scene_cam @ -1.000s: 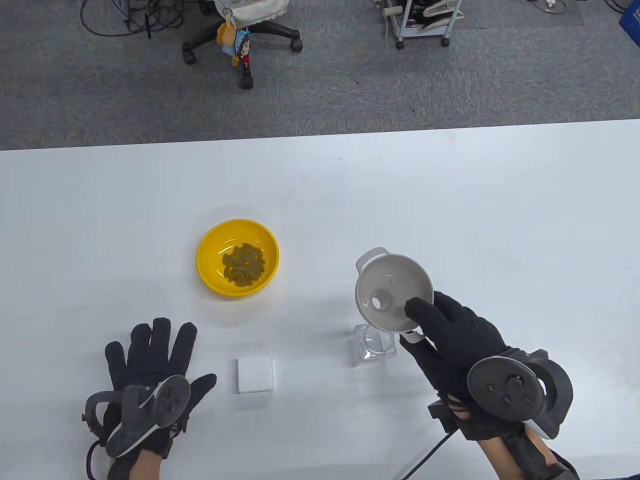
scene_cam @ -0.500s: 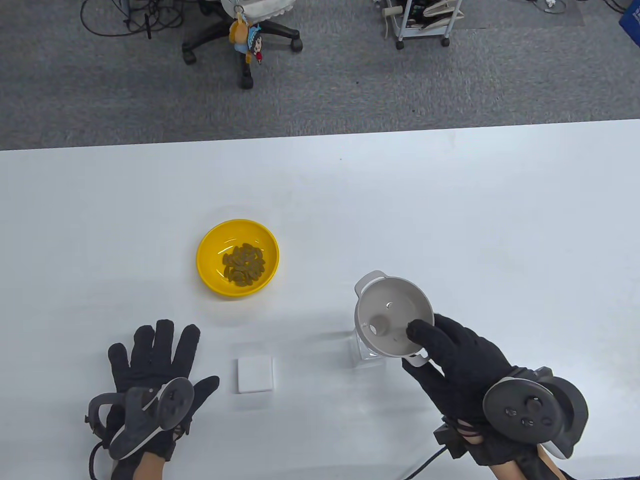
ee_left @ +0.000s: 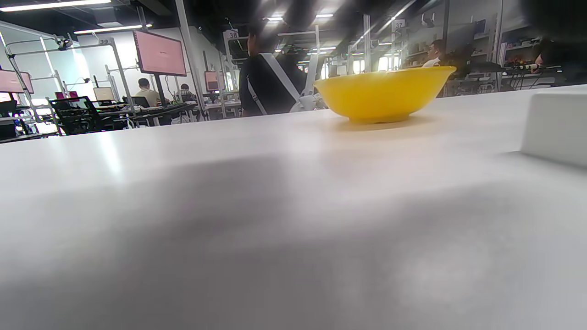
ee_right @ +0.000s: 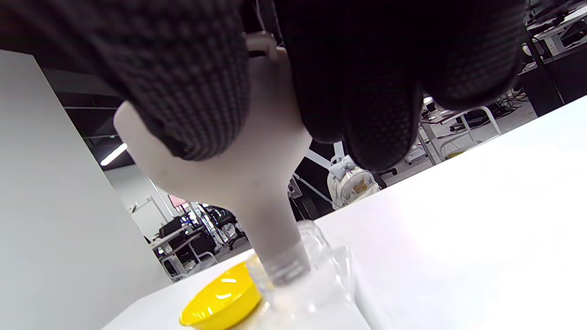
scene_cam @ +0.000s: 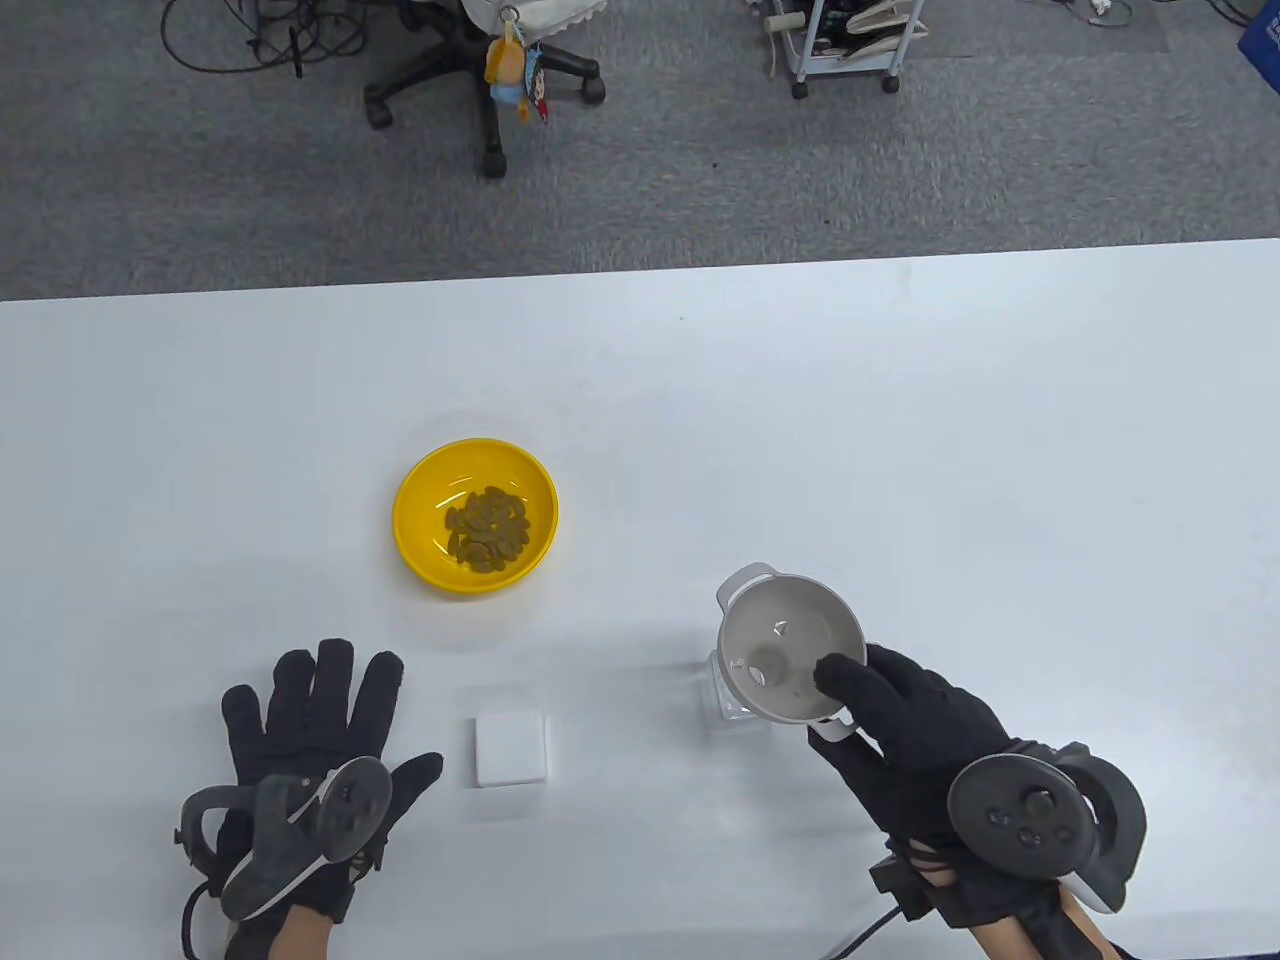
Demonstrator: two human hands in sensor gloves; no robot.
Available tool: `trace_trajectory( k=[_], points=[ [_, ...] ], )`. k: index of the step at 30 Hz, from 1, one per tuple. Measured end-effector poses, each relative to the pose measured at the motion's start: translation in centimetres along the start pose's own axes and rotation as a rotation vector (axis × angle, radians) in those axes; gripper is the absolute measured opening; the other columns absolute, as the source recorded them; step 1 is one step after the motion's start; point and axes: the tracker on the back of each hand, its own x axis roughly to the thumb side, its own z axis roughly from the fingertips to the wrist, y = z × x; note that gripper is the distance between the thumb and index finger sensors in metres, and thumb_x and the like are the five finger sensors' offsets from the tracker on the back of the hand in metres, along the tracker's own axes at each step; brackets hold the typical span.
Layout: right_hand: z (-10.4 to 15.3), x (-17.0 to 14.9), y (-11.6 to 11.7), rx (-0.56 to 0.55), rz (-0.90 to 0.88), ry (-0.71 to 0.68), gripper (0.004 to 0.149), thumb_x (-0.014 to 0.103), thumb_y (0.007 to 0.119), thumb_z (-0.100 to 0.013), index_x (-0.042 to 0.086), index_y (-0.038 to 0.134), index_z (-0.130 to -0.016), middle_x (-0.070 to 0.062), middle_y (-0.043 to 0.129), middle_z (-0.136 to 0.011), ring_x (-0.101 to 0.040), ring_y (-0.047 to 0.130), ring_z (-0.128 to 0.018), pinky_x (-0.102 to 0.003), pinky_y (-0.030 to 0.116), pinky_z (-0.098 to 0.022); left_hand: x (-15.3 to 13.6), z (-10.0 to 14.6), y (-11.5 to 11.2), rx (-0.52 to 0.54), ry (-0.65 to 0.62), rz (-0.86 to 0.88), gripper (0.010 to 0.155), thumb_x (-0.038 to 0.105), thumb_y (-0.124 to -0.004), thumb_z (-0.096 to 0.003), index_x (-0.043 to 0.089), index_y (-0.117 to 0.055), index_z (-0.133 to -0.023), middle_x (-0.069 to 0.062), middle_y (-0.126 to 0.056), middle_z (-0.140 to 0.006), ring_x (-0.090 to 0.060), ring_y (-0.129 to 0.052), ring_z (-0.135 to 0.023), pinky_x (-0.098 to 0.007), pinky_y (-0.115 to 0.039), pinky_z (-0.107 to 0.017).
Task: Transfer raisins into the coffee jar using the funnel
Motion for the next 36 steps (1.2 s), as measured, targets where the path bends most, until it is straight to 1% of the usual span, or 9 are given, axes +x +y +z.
trace_trajectory(
  k=[5,8,11,13,16,20,25,31,36],
  points=[
    [-0.1,-0.8,1.4,0.055,0.04,0.025,0.057,0.045,0.098,-0.036,0.029,0.083,-0.089,-0.018,0.091,-0.09,-0.036,0.103,-0.066,-0.057,0.086,-0.049,0.0,0.1,0.0,0.005,-0.003,0.002,0.093,0.085,-0.065,-0.0356,0.045,-0.028,-0.111,-0.001,-0.031,-0.126,-0.039,-0.033,-0.115,-0.074,-0.029,-0.077],
    [0.1,-1.0,1.6,0.051,0.038,0.022,0.059,0.045,0.098,-0.036,0.03,0.082,-0.091,-0.018,0.089,-0.093,-0.038,0.102,-0.069,-0.058,0.084,-0.051,0.0,0.1,0.1,0.013,-0.005,-0.002,0.093,0.085,-0.065,-0.0357,0.045,-0.028,-0.111,-0.001,-0.031,-0.126,-0.039,-0.033,-0.115,-0.073,-0.03,-0.077],
    [0.7,-1.1,0.7,0.036,0.031,0.015,0.064,0.046,0.098,-0.036,0.032,0.078,-0.095,-0.018,0.085,-0.096,-0.039,0.099,-0.073,-0.061,0.081,-0.054,0.1,0.2,0.1,0.023,-0.013,-0.002,0.093,0.085,-0.065,-0.0358,0.045,-0.027,-0.111,-0.001,-0.031,-0.126,-0.039,-0.033,-0.115,-0.073,-0.03,-0.077],
    [1.4,-1.1,-0.2,-0.001,0.013,-0.006,0.066,0.048,0.098,-0.036,0.033,0.077,-0.097,-0.018,0.085,-0.097,-0.04,0.098,-0.074,-0.062,0.08,-0.055,0.1,0.2,0.1,0.024,-0.016,0.0,0.093,0.085,-0.065,-0.0358,0.045,-0.027,-0.111,-0.001,-0.031,-0.126,-0.039,-0.033,-0.115,-0.073,-0.03,-0.077],
    [2.7,-1.6,-1.7,-0.04,0.011,-0.008,0.071,0.051,0.097,-0.035,0.031,0.073,-0.1,-0.019,0.083,-0.098,-0.041,0.096,-0.075,-0.063,0.078,-0.056,0.2,0.3,0.1,0.028,-0.019,0.001,0.093,0.085,-0.065,-0.0359,0.046,-0.026,-0.111,-0.001,-0.031,-0.126,-0.039,-0.033,-0.115,-0.073,-0.03,-0.077],
    [4.5,-3.0,-2.5,-0.045,0.025,0.02,0.072,0.052,0.095,-0.037,0.027,0.073,-0.1,-0.02,0.081,-0.099,-0.041,0.095,-0.077,-0.064,0.076,-0.057,0.2,0.3,0.1,0.033,-0.02,0.006,0.093,0.085,-0.065,-0.0357,0.046,-0.026,-0.111,-0.001,-0.031,-0.126,-0.039,-0.033,-0.115,-0.073,-0.03,-0.077],
    [6.4,-6.1,-1.6,-0.03,0.091,0.104,0.073,0.054,0.092,-0.038,0.025,0.071,-0.101,-0.021,0.079,-0.1,-0.043,0.092,-0.079,-0.065,0.074,-0.058,0.1,0.4,0.1,0.037,-0.017,0.008,0.093,0.085,-0.065,-0.0358,0.046,-0.027,-0.111,-0.001,-0.031,-0.126,-0.039,-0.033,-0.115,-0.073,-0.029,-0.077],
    [8.1,-9.9,1.0,-0.035,0.273,0.212,0.074,0.056,0.089,-0.038,0.024,0.068,-0.102,-0.021,0.075,-0.103,-0.045,0.088,-0.082,-0.068,0.069,-0.061,0.3,0.3,0.1,0.041,-0.019,0.001,0.093,0.085,-0.065,-0.0359,0.046,-0.026,-0.111,-0.001,-0.03,-0.126,-0.039,-0.032,-0.115,-0.073,-0.029,-0.077],
    [8.6,-11.2,2.7,-0.028,0.464,0.238,0.076,0.059,0.087,-0.038,0.028,0.065,-0.103,-0.017,0.066,-0.11,-0.047,0.074,-0.095,-0.074,0.057,-0.068,0.5,0.2,-0.3,0.027,-0.023,-0.028,0.093,0.085,-0.065,-0.0359,0.046,-0.026,-0.111,-0.001,-0.03,-0.126,-0.039,-0.032,-0.115,-0.073,-0.029,-0.077]
  ],
)
